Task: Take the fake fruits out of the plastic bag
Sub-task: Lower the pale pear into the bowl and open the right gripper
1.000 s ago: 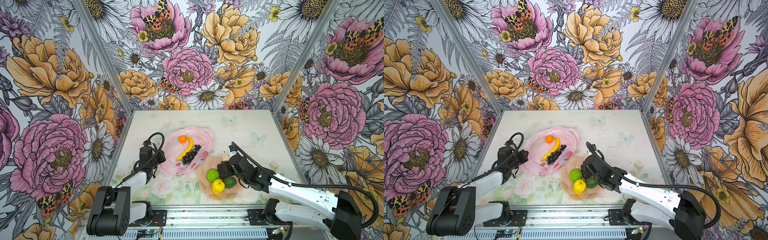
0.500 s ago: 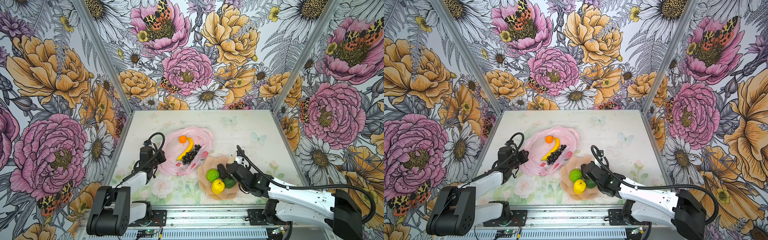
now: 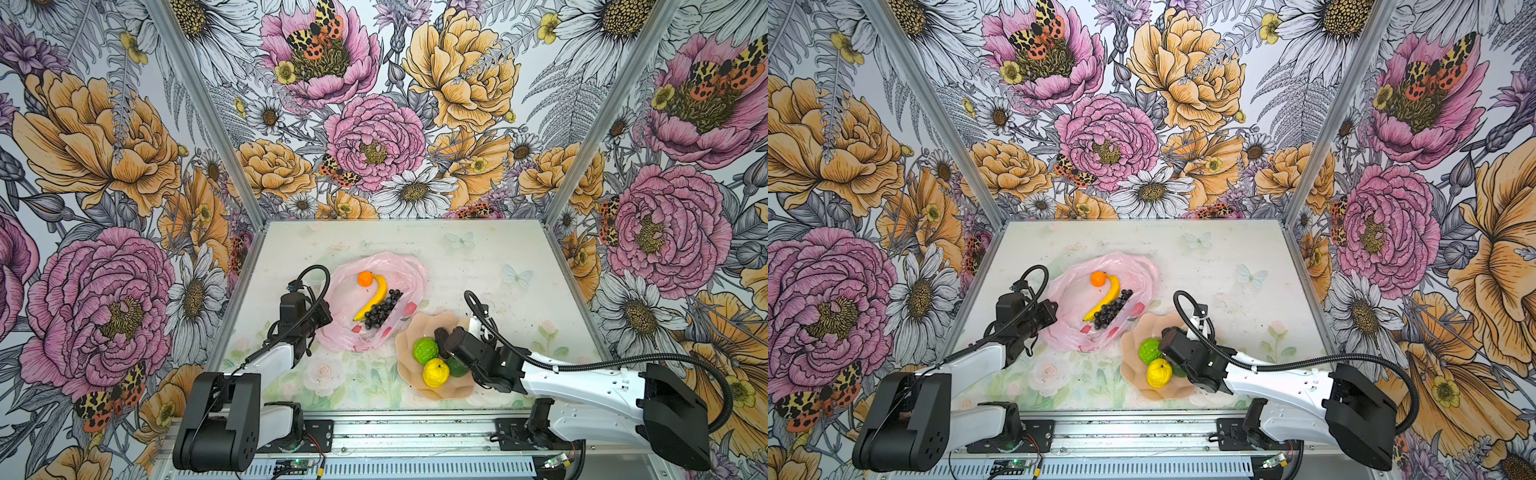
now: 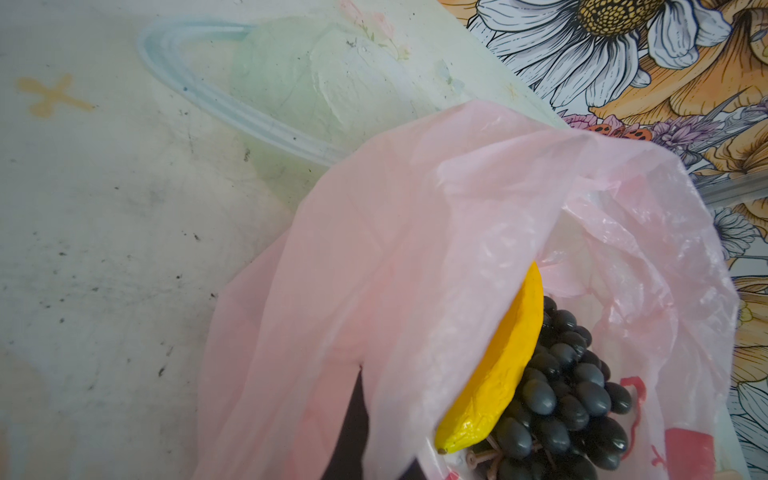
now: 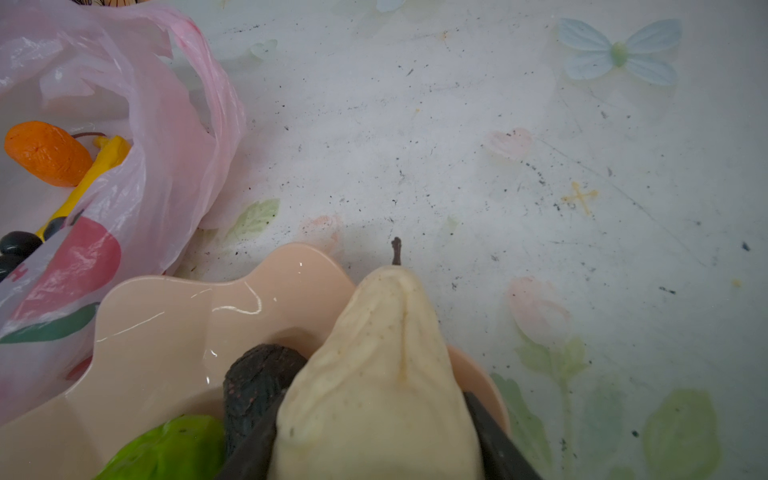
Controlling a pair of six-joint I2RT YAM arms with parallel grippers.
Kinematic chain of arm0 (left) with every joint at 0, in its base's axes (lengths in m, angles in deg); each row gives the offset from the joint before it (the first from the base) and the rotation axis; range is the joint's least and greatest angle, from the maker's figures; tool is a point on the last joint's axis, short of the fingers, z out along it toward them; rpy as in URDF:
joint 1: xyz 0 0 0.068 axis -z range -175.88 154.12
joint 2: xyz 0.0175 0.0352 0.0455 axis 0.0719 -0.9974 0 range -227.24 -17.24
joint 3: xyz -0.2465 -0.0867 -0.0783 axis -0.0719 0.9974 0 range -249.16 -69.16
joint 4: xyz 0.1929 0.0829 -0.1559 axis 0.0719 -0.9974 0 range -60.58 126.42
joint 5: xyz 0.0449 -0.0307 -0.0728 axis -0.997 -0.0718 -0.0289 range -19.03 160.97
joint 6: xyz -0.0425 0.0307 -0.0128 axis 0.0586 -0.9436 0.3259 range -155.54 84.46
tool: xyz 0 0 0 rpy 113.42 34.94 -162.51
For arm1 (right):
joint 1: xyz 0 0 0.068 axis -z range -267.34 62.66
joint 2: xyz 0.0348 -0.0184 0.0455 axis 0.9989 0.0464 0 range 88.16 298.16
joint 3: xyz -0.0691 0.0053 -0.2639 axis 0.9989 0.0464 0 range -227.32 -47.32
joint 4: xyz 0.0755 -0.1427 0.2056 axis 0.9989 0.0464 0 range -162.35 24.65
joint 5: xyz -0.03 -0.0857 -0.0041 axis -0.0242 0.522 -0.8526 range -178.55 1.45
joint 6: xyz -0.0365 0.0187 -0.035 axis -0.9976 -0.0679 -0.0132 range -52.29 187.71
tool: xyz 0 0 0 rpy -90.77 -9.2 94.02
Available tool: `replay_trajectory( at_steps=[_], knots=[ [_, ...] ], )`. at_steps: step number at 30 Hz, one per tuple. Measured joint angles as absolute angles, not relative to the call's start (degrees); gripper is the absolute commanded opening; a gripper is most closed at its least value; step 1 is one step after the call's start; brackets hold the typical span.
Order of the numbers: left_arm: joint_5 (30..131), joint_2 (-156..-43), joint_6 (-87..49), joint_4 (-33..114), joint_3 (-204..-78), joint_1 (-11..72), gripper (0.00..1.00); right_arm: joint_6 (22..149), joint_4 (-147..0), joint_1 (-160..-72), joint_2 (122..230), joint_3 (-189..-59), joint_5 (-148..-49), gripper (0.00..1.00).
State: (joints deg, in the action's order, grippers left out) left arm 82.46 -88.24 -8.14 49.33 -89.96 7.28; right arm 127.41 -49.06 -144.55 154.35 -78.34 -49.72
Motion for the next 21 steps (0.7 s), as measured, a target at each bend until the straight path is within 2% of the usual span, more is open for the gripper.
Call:
replay_trajectory(
  at_steps=[8,21],
  knots=[
    [82.46,-88.24,-8.16,49.31,-89.96,7.39,0.0,128.61,-49.5,-144.55,158.83,-80.22,-49.5,0.63],
    [82.44,-88.24,-8.55,49.31,-89.96,7.76,0.0,129.86,-50.5,-144.55,160.45,-80.94,-49.53,0.74]
  ],
)
